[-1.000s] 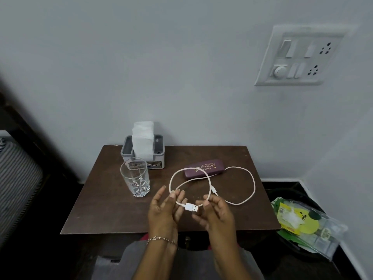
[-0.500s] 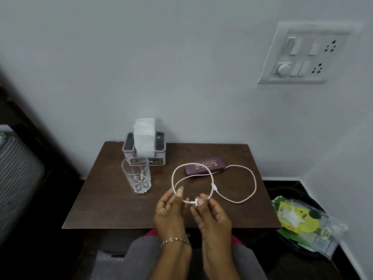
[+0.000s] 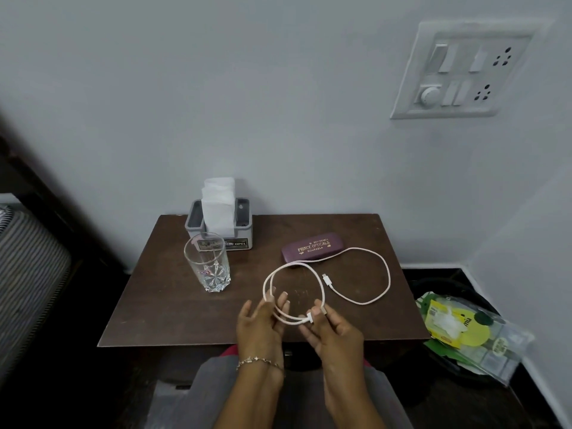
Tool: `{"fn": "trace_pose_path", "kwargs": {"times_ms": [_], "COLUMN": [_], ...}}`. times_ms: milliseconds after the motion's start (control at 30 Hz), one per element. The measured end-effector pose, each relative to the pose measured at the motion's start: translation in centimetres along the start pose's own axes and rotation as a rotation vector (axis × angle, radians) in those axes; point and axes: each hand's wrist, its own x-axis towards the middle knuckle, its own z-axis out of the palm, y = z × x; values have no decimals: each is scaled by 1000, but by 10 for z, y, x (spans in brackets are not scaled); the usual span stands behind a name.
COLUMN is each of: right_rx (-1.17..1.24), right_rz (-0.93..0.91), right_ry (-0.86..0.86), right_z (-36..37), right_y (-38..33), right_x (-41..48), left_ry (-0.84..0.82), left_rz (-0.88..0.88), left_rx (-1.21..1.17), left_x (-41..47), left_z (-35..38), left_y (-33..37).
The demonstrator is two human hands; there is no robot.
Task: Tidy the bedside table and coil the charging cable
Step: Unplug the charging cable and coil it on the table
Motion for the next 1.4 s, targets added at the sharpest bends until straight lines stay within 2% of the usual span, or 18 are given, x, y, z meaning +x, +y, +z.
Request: {"fn": "trace_pose_path", "kwargs": {"times_ms": [233, 400, 467, 500, 600, 633, 700, 767, 867, 967, 1067, 1200, 1400], "right_rx": [-13, -226, -360, -483, -914, -1011, -1202, -1331, -1306, -1011, -800, -680, -524], "right_rz": [133, 66, -38, -146, -624, -763, -856, -795, -696, -573, -485, -440, -294], "right_ry": [-62, -134, -161, -147, -80, -109, -267, -412, -534, -601, -482, -346, -380], "right_z": [-5, 1, 3, 2, 2, 5, 14, 20, 19, 13, 12, 12, 10], "right_y": [-1, 0, 1, 0, -18, -28, -48, -61, -71, -68, -54, -43, -35], "right_x": [9, 17, 21, 24, 36, 42, 53, 64, 74, 72, 65, 59, 48], "left_ry": [-203, -222, -244, -248, -292, -322, -351, -333, -260, -136, -115, -110, -46], "left_rz": [-14, 159, 254, 303, 506, 598, 733, 767, 707, 540, 362, 184, -15], "left_rx": [243, 373, 452, 501, 666, 736, 845, 854, 690, 425, 169, -84, -427], "left_x": [7, 8, 8, 8, 9, 9, 12, 14, 14, 16, 23, 29, 39], "left_z": [-6, -4, -4, -5, -8, -9, -9, -8, -5, 6, 18, 23, 29], "left_y": [16, 27, 32, 34, 42, 44, 44, 42, 43, 43, 34, 31, 23]}}
